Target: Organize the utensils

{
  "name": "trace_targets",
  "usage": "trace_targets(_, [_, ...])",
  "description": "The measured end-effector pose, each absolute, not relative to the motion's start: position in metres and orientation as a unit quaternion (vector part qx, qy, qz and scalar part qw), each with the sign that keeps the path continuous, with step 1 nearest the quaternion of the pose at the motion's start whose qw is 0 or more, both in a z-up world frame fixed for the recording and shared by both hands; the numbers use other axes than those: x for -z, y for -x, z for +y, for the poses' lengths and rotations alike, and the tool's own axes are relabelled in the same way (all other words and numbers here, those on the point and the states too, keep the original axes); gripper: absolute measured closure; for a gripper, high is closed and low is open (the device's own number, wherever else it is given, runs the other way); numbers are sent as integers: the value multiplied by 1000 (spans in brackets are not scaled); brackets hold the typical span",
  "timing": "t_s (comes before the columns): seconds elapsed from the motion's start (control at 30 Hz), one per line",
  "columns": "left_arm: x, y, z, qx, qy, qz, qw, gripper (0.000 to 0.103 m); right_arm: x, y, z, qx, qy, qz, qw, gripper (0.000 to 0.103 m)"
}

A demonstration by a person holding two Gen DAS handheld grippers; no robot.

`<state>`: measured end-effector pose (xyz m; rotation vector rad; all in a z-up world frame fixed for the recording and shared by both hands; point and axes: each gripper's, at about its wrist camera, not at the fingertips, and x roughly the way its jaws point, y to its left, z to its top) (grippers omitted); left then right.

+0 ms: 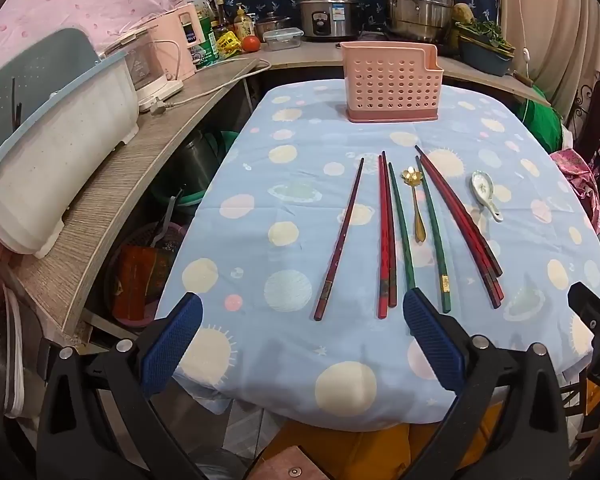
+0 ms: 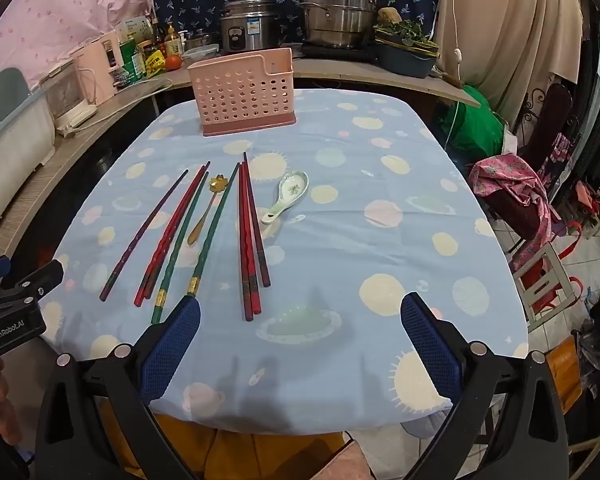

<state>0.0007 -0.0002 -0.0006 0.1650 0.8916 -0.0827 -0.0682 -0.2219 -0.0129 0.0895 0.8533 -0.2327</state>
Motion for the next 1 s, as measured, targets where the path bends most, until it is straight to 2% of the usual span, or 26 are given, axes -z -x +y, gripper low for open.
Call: trace_targets(1.0, [-6, 6, -3, 36, -85, 420, 903, 7, 10, 71, -217, 114, -35, 405, 906, 7])
